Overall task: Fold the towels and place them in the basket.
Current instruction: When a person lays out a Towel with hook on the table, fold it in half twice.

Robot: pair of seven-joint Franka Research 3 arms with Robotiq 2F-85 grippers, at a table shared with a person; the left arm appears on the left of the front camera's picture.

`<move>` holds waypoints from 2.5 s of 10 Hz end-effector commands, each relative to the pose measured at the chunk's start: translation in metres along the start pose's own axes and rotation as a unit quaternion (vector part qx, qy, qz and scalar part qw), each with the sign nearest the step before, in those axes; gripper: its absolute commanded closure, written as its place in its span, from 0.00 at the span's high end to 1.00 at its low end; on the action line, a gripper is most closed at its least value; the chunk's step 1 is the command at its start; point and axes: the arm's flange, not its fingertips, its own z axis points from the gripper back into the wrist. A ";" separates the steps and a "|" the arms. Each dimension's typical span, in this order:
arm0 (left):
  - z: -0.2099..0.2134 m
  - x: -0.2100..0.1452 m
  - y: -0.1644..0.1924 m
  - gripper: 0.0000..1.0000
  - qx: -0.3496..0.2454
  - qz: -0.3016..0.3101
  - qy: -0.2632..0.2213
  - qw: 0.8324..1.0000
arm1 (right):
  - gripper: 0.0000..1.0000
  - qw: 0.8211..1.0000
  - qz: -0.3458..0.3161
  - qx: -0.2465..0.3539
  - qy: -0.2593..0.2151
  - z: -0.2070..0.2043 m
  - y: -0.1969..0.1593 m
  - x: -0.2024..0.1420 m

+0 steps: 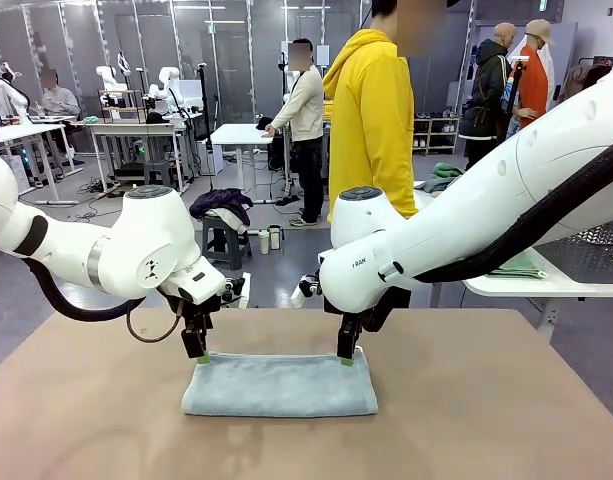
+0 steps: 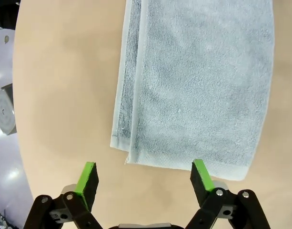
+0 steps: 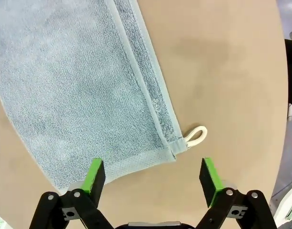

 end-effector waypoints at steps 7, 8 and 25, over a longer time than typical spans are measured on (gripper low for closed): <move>0.177 -0.080 -0.043 1.00 0.024 0.191 -0.108 0.975 | 1.00 0.958 -0.284 -0.025 0.014 0.064 0.039 -0.025; 0.185 -0.091 -0.064 1.00 0.032 0.209 -0.102 0.972 | 1.00 0.945 -0.324 -0.017 0.022 0.060 0.046 -0.028; 0.195 -0.145 -0.138 1.00 0.038 0.259 -0.128 0.957 | 1.00 0.833 -0.553 0.025 0.010 -0.014 0.030 -0.036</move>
